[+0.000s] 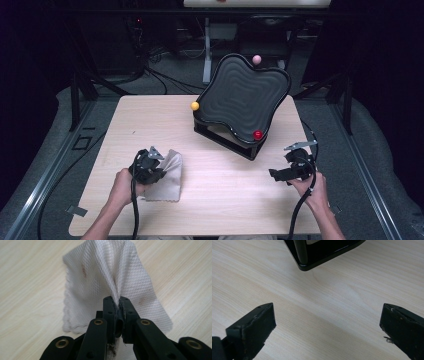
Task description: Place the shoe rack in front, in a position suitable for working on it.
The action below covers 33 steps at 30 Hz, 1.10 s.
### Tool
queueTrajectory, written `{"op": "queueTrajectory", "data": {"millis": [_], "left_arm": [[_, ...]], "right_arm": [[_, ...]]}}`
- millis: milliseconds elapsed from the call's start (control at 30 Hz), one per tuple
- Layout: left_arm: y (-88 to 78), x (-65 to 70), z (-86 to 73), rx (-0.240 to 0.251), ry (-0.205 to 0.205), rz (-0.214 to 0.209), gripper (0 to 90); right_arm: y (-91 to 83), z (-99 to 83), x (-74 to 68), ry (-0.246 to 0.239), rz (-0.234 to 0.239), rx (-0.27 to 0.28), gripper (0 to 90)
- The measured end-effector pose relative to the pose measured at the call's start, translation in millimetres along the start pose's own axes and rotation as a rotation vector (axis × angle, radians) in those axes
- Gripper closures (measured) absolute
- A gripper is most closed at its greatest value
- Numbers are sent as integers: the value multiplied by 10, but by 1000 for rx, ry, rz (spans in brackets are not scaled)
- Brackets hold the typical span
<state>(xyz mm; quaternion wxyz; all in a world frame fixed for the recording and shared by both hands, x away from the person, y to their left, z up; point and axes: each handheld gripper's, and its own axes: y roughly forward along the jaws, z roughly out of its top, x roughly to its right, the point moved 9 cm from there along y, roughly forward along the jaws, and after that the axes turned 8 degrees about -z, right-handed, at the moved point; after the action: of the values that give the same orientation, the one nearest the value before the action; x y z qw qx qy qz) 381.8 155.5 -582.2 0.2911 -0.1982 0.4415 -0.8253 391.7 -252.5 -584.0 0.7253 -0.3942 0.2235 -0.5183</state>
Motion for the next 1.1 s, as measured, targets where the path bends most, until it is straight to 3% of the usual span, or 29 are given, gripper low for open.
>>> {"op": "queueTrajectory", "data": {"millis": [200,700,833,967,1100], "left_arm": [[-132,-75,27,25,-14,23,844],[-522,-702,-164,80,-141,158,845],[-535,-840,-237,79,-175,183,845],[-440,-1061,-398,56,-241,219,845],[-301,-1157,-539,3,-285,199,843]], "right_arm": [[5,4,-5,-2,0,1,0],[9,4,-17,-13,-5,-4,1],[20,0,-25,-15,-6,-8,1],[25,6,-34,-18,-6,-7,1],[23,11,-52,-21,-3,-8,2]]}}
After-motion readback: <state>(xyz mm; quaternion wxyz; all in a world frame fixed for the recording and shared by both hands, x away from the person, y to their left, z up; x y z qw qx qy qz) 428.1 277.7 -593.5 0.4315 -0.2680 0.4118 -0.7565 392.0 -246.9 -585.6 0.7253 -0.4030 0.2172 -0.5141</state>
